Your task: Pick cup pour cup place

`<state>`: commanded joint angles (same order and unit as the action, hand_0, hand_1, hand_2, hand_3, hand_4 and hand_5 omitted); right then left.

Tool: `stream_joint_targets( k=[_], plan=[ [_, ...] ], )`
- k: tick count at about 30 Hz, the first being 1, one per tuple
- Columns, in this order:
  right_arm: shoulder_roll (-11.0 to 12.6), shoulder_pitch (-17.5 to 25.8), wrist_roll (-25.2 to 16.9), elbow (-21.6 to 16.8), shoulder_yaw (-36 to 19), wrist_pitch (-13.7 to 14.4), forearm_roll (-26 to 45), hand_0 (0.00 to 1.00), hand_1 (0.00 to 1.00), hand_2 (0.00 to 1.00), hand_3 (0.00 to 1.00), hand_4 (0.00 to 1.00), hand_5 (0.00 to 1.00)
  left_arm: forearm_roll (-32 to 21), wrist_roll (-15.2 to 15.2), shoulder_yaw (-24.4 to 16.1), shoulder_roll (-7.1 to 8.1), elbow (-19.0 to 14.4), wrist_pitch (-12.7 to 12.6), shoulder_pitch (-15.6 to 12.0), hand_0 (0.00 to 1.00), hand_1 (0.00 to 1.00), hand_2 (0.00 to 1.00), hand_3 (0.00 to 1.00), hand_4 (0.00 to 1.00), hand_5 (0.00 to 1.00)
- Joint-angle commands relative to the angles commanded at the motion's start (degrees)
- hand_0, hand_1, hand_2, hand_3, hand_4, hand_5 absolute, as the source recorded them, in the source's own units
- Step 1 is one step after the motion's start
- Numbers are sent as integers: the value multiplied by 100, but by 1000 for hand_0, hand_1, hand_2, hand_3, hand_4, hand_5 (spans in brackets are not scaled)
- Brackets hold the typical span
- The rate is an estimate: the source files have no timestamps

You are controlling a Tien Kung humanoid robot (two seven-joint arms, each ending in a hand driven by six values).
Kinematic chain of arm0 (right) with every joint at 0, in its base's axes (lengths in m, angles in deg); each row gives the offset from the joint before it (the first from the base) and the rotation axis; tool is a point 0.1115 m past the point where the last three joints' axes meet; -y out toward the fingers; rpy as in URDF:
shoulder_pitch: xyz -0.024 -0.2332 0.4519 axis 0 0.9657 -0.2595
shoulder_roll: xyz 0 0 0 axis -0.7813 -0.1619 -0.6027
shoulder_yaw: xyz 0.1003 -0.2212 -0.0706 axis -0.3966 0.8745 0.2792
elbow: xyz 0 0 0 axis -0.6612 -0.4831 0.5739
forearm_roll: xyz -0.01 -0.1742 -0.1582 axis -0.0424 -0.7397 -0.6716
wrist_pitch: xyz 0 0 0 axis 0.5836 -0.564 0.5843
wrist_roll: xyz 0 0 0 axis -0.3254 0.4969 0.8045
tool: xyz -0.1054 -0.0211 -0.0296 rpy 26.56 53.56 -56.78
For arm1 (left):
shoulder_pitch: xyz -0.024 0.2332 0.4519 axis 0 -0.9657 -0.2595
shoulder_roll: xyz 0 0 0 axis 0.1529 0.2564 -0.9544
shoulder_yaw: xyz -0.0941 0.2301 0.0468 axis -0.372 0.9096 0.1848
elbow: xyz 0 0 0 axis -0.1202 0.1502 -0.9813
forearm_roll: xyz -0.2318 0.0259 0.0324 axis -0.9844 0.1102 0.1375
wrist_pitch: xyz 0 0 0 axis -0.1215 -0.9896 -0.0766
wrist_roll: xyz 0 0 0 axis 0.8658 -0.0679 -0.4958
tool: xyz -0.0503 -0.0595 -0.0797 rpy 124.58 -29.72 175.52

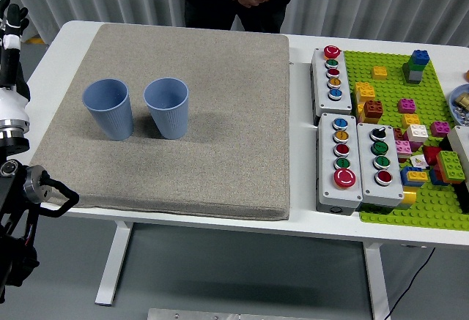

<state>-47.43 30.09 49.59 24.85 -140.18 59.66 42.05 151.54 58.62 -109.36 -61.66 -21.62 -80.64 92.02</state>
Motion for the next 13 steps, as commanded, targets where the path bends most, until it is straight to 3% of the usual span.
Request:
stream_joint_targets(
  k=[13],
  plan=[
    [-4,-5,2,0,-10,4,-1,680,673,685,642,434,166,-30,38,-59,9,10,47,10,821,814,943,960,949,692]
  ],
)
